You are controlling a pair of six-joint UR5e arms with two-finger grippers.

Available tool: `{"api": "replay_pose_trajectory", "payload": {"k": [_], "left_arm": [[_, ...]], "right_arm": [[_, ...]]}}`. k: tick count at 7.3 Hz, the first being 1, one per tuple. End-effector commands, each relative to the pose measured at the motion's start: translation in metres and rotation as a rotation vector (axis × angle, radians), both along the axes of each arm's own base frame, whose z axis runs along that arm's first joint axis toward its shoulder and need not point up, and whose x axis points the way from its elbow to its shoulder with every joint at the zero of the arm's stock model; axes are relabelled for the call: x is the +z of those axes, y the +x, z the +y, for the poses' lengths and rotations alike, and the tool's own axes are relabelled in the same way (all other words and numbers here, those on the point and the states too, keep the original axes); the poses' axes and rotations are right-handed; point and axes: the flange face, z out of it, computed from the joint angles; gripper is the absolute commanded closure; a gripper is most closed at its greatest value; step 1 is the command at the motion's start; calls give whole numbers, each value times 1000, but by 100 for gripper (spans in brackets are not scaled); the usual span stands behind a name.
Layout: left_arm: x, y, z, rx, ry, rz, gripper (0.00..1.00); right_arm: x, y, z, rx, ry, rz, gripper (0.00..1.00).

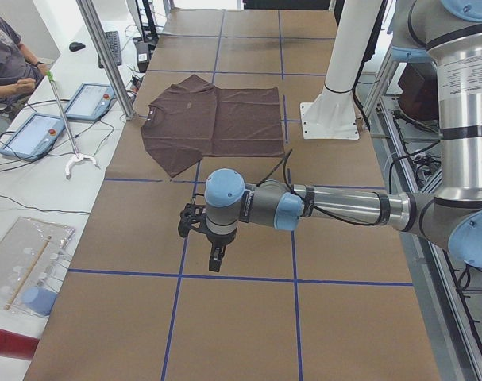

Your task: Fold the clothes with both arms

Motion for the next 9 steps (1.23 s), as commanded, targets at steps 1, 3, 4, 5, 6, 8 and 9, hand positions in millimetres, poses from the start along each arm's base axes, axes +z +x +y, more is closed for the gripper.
{"api": "replay_pose_trajectory", "payload": {"k": [1, 3, 4, 5, 6, 8, 9], "left_arm": [[-16, -1, 4, 10, 54, -2, 0], [-18, -1, 7, 14, 54, -11, 0], [-22, 0, 7, 14, 59, -4, 0], [-15, 0, 2, 18, 54, -3, 0], [-15, 0, 3, 19, 59, -3, 0], [-24, 1, 0, 19, 109, 0, 0], [-32, 1, 1, 20, 156, 3, 0]], "right_arm": [[3, 0, 3, -1, -5, -3, 0], [3, -2, 3, 0, -5, -5, 0], [-3, -11, -2, -19, 7, -9, 0], [-13, -43, -10, -89, 85, -20, 0], [-24, -73, -22, -110, 169, -30, 0], [-45, -150, -99, -42, 137, -84, 0], [-76, -217, -142, -6, 72, -117, 0]]}}
